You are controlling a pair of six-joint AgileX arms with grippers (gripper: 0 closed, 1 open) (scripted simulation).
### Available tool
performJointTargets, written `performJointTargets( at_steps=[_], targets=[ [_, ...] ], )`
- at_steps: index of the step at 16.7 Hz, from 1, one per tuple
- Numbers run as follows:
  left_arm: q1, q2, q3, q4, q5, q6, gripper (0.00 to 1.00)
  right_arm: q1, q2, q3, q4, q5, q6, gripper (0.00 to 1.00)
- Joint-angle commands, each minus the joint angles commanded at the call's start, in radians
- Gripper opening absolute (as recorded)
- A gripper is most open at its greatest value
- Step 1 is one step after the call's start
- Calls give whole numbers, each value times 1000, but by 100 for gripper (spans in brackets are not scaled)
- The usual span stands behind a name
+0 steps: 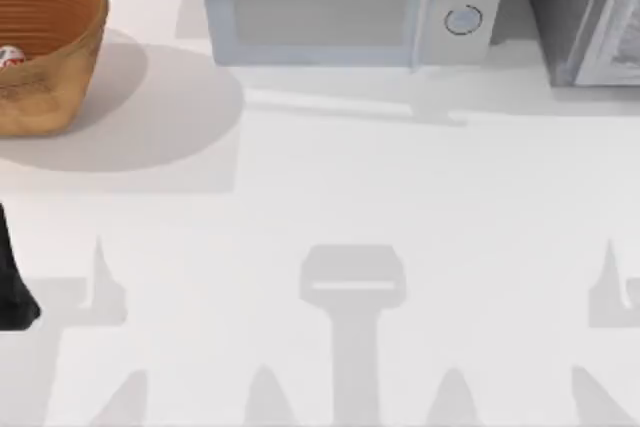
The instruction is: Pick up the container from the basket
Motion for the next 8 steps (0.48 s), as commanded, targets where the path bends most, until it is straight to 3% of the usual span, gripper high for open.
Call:
performJointTargets(
  at_steps=[4, 8],
  targets=[
    [6, 28, 21, -15, -4, 3, 100, 0, 0, 0, 0, 0, 0, 100],
    [35, 193, 160, -102, -16, 14, 100, 0, 0, 0, 0, 0, 0, 100]
  ],
)
